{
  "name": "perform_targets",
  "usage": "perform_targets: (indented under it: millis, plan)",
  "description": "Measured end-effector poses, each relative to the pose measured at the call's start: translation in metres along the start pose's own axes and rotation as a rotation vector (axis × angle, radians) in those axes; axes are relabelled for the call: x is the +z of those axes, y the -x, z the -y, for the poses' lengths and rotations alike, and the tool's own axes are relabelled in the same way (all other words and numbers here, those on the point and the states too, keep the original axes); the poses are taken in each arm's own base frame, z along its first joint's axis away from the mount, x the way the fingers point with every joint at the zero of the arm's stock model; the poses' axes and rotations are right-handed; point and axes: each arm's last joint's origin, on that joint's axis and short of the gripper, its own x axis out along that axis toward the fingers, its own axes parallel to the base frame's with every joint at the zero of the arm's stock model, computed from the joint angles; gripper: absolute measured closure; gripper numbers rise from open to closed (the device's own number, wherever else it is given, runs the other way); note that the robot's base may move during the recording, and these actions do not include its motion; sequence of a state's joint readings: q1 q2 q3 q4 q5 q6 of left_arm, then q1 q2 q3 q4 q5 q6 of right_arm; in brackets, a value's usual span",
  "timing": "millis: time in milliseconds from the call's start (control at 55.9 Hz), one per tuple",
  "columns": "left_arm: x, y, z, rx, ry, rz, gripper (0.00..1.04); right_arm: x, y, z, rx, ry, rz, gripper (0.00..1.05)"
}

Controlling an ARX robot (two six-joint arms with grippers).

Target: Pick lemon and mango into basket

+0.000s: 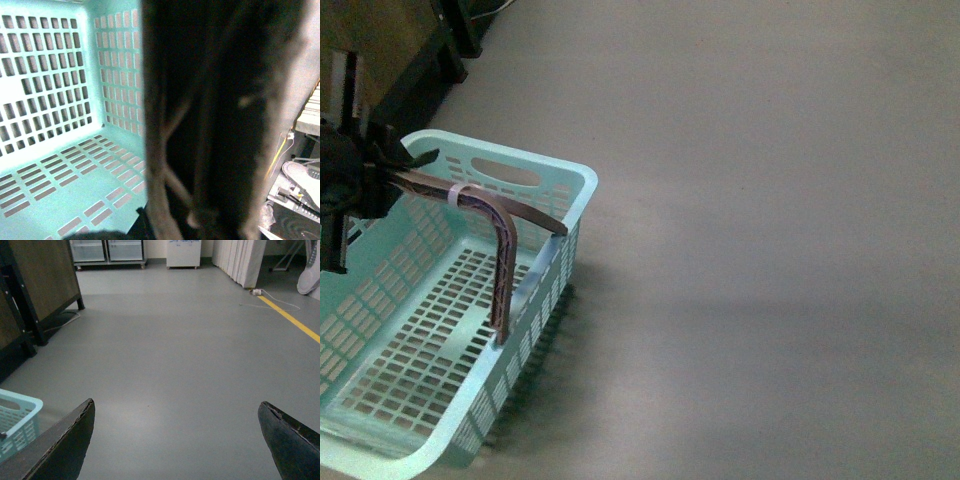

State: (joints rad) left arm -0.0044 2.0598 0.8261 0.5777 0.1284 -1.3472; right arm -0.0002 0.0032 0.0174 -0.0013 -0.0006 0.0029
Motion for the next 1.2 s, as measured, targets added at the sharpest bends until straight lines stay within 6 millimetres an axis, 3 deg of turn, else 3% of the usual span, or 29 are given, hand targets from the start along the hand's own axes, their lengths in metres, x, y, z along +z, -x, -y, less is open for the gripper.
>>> perform_targets:
  millis: [125, 447, 555, 716, 895, 1199]
  plan:
    - [-0.001, 0.049, 0.019, -0.056, 0.049, 0.03, 1.0, 0.0, 0.0, 0.0, 0.0, 0.0, 0.0, 0.09]
    - [0.002, 0.148, 0.056, -0.216, 0.164, 0.072, 1.0, 0.0, 0.0, 0.0, 0.0, 0.0, 0.0, 0.09]
    - [-0.001, 0.197, 0.071, -0.302, 0.182, 0.092, 1.0, 0.0, 0.0, 0.0, 0.0, 0.0, 0.0, 0.09]
    - [-0.005, 0.25, 0.086, -0.398, 0.198, 0.097, 1.0, 0.0, 0.0, 0.0, 0.0, 0.0, 0.0, 0.09]
    - [-0.006, 0.272, 0.096, -0.462, 0.184, 0.11, 1.0, 0.0, 0.0, 0.0, 0.0, 0.0, 0.0, 0.09]
    - [-0.005, 0.271, 0.095, -0.454, 0.183, 0.114, 1.0, 0.0, 0.0, 0.0, 0.0, 0.0, 0.0, 0.09]
